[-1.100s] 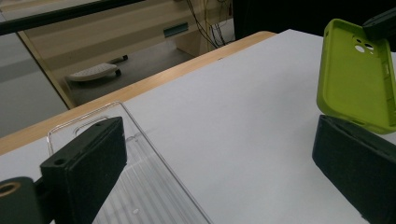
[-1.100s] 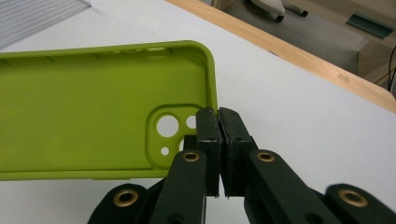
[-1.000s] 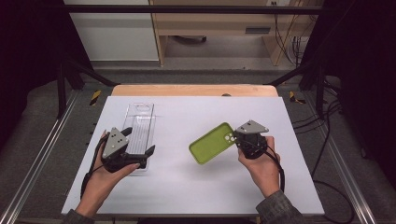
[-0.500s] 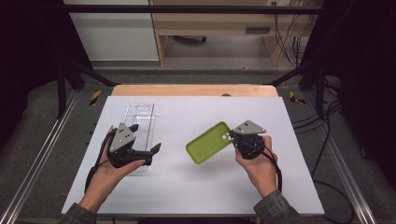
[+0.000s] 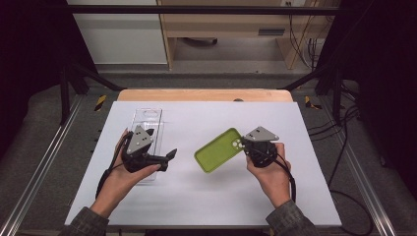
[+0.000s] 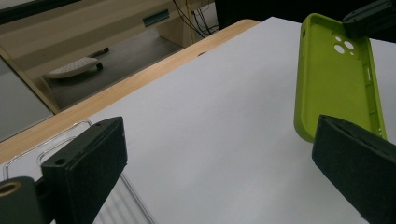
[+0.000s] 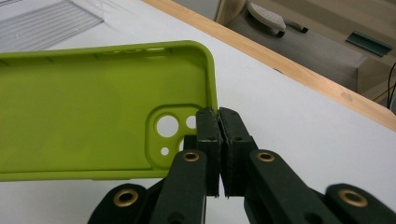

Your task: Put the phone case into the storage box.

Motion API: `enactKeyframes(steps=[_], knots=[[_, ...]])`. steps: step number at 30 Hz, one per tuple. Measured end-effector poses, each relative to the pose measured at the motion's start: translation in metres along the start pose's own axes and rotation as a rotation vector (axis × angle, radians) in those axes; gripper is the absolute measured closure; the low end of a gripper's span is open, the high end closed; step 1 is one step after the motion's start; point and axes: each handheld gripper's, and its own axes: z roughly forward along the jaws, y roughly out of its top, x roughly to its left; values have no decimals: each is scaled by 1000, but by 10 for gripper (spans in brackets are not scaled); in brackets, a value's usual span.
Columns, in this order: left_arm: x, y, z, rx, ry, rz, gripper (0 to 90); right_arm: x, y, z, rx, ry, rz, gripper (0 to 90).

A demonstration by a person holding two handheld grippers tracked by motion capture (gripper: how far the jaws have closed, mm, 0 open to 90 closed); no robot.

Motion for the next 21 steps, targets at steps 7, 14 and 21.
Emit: enactKeyframes(steps=[7, 14, 21], knots=[[-7, 16, 11, -6, -30, 2, 30, 4, 2, 1, -9, -4, 0, 877], [-8, 25, 22, 8, -41, 14, 30, 6, 5, 0, -6, -1, -10, 877], [-9, 30, 28, 33, -49, 27, 30, 8, 6, 0, -7, -1, -15, 877]])
